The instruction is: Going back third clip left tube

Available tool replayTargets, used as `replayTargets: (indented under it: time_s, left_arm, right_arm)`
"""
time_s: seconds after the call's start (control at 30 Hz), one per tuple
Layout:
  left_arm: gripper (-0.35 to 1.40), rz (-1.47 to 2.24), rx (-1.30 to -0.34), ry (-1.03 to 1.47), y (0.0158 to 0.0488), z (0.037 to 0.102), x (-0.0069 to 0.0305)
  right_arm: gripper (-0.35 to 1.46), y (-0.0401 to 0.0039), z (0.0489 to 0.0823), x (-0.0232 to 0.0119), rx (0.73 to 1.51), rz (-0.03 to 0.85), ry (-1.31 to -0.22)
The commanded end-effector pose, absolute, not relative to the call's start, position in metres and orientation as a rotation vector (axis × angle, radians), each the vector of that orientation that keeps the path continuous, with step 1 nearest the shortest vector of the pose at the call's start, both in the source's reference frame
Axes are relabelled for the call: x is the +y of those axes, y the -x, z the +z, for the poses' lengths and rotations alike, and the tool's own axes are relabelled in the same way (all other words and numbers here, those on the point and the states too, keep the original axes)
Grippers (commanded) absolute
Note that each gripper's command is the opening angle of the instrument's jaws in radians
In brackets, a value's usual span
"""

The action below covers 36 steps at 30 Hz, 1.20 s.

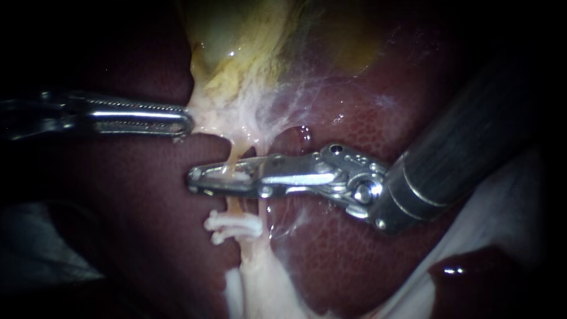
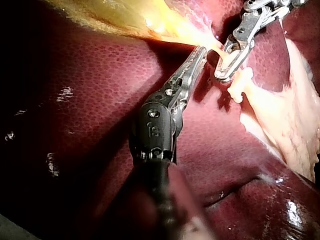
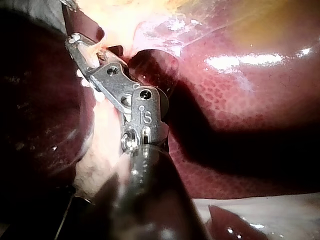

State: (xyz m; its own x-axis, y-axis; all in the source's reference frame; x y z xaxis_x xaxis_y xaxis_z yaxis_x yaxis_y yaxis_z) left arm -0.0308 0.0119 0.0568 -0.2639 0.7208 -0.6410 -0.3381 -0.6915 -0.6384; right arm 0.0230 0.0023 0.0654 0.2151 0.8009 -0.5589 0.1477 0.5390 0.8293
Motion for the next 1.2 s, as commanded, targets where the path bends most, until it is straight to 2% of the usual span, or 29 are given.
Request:
replayTargets:
  time_s: [0.03,0.1,0.13,0.2,0.27,0.37,0.53,0.7,0.87,1.2]
  left_arm:
    - [-0.35,2.005,-0.497,1.300,0.0308,0.0567,0.0119]
    - [-0.35,2.005,-0.497,1.300,0.0308,0.0567,0.0119]
    - [-0.35,2.005,-0.497,1.300,0.0308,0.0567,0.0119]
    - [-0.35,2.005,-0.497,1.300,0.0308,0.0567,0.0119]
    - [-0.35,2.005,-0.497,1.300,0.0308,0.0567,0.0119]
    - [-0.35,2.005,-0.497,1.300,0.0308,0.0568,0.0119]
    - [-0.35,2.005,-0.497,1.300,0.0308,0.0567,0.0119]
    - [-0.35,2.006,-0.497,1.300,0.0308,0.0568,0.0119]
    - [-0.35,2.006,-0.497,1.300,0.0307,0.0568,0.0119]
    - [-0.35,2.006,-0.497,1.300,0.0307,0.0568,0.0119]
  right_arm:
    - [-0.34,-0.0231,0.0655,0.0021,1.300,0.562,-0.935]
    - [-0.01,-0.0234,0.0658,0.0019,1.313,0.529,-0.892]
    - [0.23,-0.0235,0.0660,0.0018,1.313,0.534,-0.885]
    - [0.39,-0.0240,0.0664,0.0018,1.309,0.554,-0.858]
    - [0.46,-0.0244,0.0668,0.0018,1.305,0.579,-0.828]
    - [0.49,-0.0246,0.0675,0.0021,1.297,0.610,-0.762]
    - [0.50,-0.0241,0.0682,0.0028,1.262,0.598,-0.655]
    - [0.50,-0.0230,0.0678,0.0033,1.259,0.595,-0.586]
    - [0.50,-0.0216,0.0670,0.0038,1.252,0.609,-0.569]
    - [0.50,-0.0197,0.0657,0.0031,1.226,0.573,-0.594]
